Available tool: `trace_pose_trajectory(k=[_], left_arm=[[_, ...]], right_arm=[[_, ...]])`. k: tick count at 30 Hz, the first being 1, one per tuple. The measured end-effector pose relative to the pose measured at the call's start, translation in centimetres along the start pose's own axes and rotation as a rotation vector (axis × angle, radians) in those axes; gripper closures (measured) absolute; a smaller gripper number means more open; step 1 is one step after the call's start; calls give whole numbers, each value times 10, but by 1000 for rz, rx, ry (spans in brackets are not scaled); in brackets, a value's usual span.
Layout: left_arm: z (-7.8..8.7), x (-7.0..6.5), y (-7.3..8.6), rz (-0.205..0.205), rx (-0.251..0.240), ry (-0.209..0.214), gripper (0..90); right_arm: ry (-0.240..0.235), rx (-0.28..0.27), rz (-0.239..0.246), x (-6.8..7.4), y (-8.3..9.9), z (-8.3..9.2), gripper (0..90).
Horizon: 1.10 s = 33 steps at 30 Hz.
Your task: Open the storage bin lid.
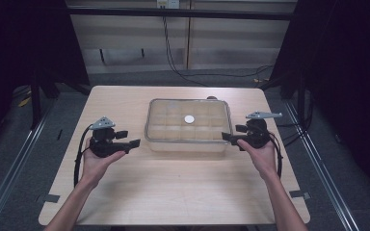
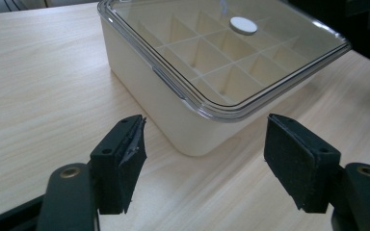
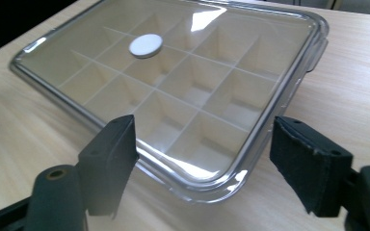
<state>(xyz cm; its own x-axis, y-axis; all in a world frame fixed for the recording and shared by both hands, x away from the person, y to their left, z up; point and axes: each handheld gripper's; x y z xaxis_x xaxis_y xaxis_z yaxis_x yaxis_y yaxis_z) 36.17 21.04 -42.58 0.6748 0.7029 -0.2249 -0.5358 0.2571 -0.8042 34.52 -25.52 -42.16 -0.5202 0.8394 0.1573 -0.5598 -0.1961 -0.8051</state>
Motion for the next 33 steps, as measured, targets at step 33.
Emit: trace_pose_trajectory(k=[33], left_arm=[[-72,13,-29,9,88,53,240]], right_arm=[[21,110,-104,-26,-13,-62,136]])
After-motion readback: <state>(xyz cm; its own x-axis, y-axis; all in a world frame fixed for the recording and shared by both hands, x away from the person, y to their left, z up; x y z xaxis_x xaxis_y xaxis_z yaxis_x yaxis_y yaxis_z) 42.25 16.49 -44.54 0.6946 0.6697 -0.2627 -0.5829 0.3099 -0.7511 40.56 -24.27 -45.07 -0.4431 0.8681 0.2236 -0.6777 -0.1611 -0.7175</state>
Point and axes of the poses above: each handheld gripper's, and its own axes: z roughly backward along the jaws, y roughly out of its underside, x roughly to its left, and after that the axes turned 2 degrees about z, right-handed
